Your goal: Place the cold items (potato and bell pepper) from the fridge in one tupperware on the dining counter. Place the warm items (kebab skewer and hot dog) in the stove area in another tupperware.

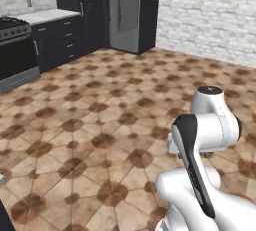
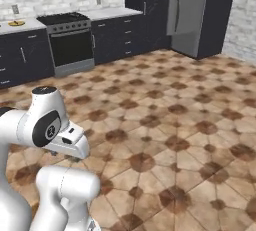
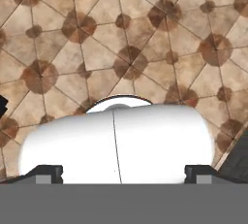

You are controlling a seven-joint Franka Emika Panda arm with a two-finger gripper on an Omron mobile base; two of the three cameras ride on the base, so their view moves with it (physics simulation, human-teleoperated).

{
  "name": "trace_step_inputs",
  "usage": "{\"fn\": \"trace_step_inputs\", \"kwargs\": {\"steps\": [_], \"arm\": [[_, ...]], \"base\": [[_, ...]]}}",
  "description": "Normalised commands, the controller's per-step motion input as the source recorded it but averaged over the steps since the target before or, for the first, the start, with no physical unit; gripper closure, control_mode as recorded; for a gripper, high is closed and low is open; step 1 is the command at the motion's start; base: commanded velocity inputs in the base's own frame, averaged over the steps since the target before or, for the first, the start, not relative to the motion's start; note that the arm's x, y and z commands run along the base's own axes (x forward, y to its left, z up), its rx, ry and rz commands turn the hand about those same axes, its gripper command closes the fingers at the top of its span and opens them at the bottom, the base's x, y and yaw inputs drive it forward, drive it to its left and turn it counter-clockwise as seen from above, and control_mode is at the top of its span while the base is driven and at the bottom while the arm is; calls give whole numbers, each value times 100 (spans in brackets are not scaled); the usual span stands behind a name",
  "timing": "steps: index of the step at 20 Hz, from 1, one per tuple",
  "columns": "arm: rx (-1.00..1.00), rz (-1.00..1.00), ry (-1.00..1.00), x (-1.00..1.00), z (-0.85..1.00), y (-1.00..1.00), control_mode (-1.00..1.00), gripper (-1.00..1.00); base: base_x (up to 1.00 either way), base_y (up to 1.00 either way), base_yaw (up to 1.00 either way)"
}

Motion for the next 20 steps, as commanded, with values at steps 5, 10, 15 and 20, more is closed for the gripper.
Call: {"fn": "trace_step_inputs", "kwargs": {"steps": [5,10,15,20], "arm": [[0,0,0,0,0,0,100,-100],[0,0,0,0,0,0,100,-100],[0,0,0,0,0,0,100,-100],[0,0,0,0,0,0,100,-100]], "base": [[100,-37,38],[100,-39,37],[100,-39,36],[100,-38,35]]}}
